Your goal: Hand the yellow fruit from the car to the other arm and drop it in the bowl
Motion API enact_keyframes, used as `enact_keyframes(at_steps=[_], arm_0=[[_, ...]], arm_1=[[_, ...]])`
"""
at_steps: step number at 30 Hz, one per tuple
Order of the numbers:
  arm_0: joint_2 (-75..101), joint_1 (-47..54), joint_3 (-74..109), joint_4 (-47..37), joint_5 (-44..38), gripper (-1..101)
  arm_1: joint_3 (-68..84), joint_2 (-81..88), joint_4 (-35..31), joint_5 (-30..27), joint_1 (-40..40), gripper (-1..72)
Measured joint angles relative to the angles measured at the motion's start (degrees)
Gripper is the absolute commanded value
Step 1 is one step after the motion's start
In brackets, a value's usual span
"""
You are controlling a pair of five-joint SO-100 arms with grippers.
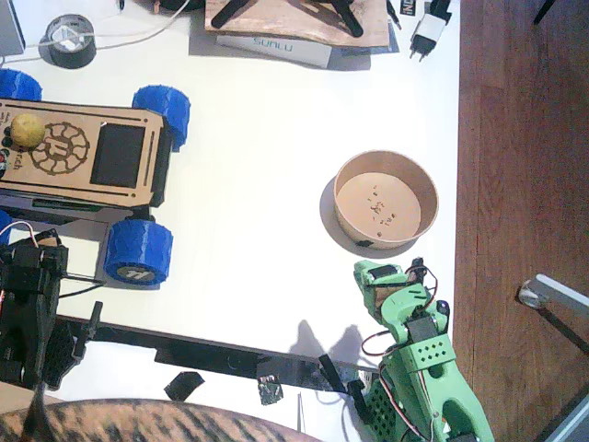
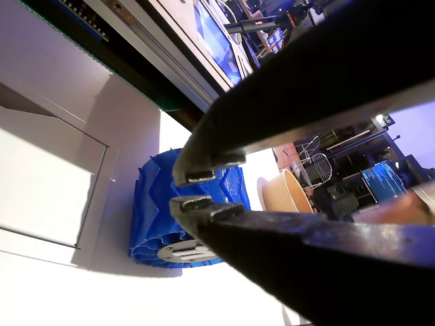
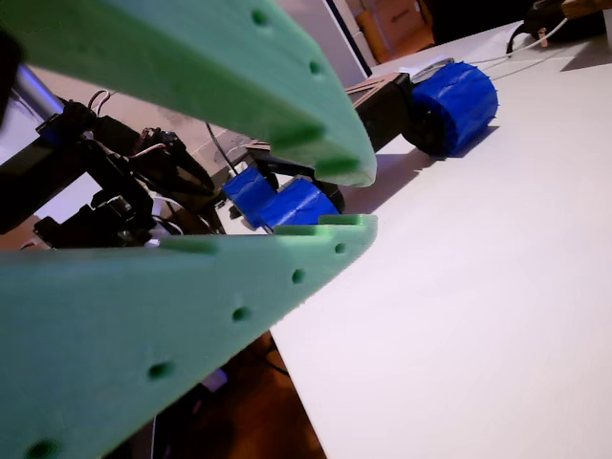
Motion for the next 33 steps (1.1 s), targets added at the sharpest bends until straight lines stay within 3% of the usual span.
enact_keyframes(at_steps=[8, 14, 22, 28, 33], arm_0=[[0.00, 0.00, 0.00, 0.00, 0.00, 1], [0.00, 0.00, 0.00, 0.00, 0.00, 13], [-0.79, 0.00, 0.00, 0.00, 0.00, 11], [-9.58, 0.00, -0.09, -6.06, 0.00, 15], [-11.43, -0.18, -2.02, -5.71, 0.00, 17]], arm_1=[[0.00, 0.00, 0.00, -0.70, -0.97, 0.0], [0.00, 0.00, 0.00, -0.70, -0.97, 0.0], [0.00, 0.00, 0.00, -0.70, -0.97, 0.0], [0.00, 0.00, 0.00, -0.70, -0.97, 0.0], [0.00, 0.00, 0.00, -0.70, -0.97, 0.0]])
